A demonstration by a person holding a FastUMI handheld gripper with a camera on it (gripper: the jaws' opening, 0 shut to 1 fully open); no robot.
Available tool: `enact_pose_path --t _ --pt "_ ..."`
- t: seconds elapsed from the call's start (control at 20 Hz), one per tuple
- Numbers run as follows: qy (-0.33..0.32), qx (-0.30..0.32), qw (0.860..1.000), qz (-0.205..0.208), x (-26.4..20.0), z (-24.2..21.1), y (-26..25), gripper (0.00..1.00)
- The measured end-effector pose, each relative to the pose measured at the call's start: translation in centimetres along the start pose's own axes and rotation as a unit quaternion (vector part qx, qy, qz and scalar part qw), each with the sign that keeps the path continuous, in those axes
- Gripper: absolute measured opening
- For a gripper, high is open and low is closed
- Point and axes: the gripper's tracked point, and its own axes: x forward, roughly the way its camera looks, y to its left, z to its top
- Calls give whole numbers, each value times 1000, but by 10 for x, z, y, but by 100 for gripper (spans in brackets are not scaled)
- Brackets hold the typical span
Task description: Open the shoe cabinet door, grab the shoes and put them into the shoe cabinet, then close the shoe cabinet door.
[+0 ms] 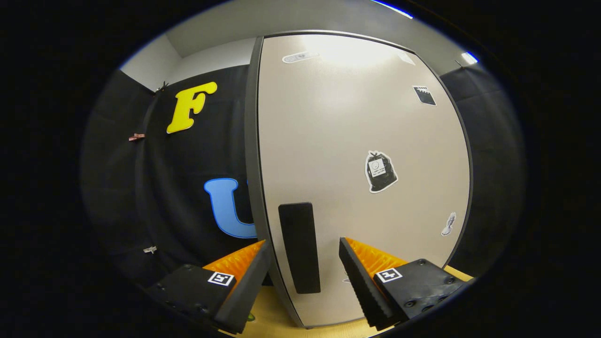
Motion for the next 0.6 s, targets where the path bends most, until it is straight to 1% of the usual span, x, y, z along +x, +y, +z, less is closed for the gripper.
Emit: enact_pose_path --t 0.05,0.1,0.2,0.25,0.3,0.35,0.4,0.45,0.5,0.6 --pt "2 -3 1000 -4 4 -2 0 85" --pt "6 -6 1000 -10 6 -3 -2 79" --pt "7 -12 1000 -14 7 -5 -2 62" --pt "7 -16 1000 -16 5 -5 -2 52" --pt "10 -20 1000 -6 5 -5 2 51" --pt "8 -30 999 -11 -8 3 1 43" --pt "11 -37 999 -16 7 -6 1 35" --pt "12 -37 999 -14 3 -6 1 35" --pt "14 -37 999 -13 4 -7 1 30" --pt "15 -35 999 -12 1 -7 0 30"
